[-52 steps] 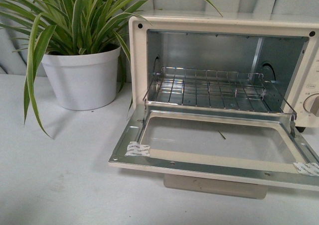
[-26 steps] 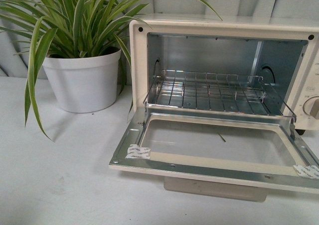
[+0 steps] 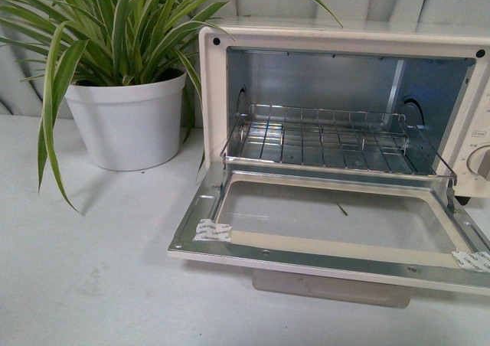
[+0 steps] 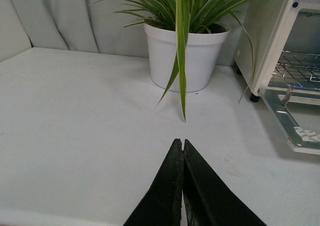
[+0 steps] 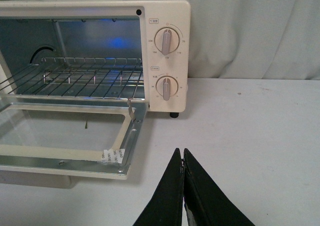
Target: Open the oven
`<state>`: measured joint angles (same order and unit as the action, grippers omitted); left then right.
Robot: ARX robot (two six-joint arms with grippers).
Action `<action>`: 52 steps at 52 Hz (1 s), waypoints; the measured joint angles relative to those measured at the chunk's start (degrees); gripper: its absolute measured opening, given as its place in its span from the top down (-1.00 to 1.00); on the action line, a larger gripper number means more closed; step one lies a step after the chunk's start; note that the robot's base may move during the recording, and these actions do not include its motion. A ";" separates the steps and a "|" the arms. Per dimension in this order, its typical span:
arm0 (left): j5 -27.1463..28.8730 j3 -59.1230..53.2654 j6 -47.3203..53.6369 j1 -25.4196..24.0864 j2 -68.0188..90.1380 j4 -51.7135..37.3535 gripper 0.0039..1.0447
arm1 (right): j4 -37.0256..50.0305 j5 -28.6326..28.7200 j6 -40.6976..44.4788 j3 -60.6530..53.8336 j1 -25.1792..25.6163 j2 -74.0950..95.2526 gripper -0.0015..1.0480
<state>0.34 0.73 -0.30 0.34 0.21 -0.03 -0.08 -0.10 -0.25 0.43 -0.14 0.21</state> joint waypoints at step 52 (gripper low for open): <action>-0.13 0.00 0.04 -0.09 0.00 0.00 -0.88 | 0.00 0.00 0.07 0.00 0.00 0.00 -0.82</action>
<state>0.21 0.73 -0.25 0.25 0.21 -0.03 -0.08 -0.10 -0.19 0.43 -0.14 0.21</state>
